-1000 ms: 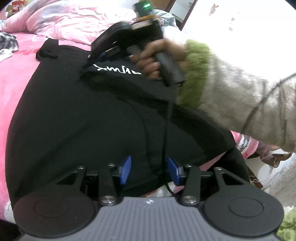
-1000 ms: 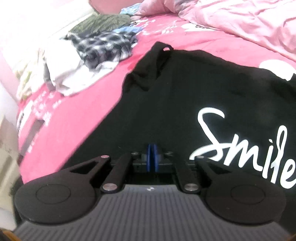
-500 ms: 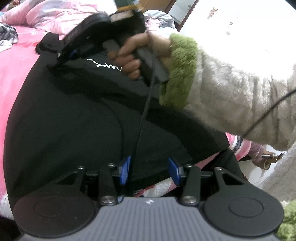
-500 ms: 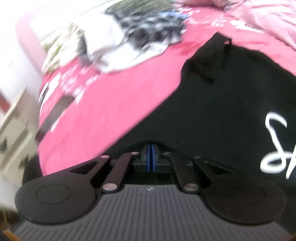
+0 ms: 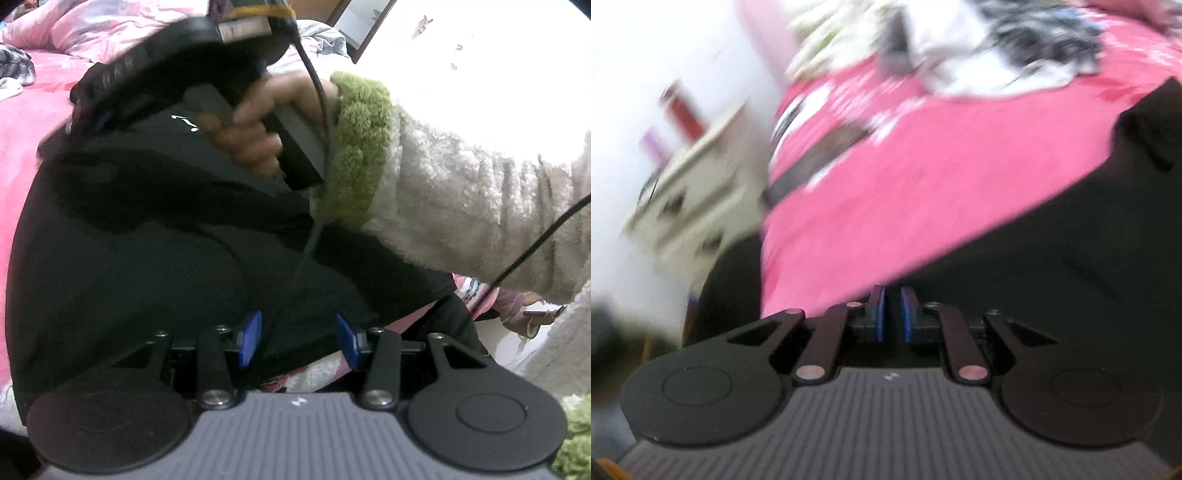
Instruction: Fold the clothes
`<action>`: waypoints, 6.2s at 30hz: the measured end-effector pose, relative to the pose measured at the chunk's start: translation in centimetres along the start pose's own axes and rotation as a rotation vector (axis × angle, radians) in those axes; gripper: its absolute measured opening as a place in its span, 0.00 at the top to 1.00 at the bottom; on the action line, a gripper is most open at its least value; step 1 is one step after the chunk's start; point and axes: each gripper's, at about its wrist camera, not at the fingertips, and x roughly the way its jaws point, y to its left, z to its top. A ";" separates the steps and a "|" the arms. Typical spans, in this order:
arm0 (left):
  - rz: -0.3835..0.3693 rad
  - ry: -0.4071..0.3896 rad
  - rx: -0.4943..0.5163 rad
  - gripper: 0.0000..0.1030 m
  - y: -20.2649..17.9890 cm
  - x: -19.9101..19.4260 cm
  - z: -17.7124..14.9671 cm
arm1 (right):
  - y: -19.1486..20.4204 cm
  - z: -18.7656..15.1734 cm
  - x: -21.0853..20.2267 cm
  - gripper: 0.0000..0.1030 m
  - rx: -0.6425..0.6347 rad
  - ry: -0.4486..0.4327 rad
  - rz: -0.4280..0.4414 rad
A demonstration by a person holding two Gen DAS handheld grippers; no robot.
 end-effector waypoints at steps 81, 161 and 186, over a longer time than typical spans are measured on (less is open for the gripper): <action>0.185 -0.023 0.170 0.56 3.2 4.4 8.0 | -13.6 -4.5 -8.3 0.91 0.272 -0.046 -0.320; -0.013 0.152 0.381 0.54 -4.3 10.5 7.7 | -22.3 -23.6 -27.3 1.00 0.676 -0.462 -0.353; 0.221 0.086 0.266 0.37 -3.4 8.6 10.2 | -19.7 -34.3 -32.5 0.57 0.873 -0.977 -0.348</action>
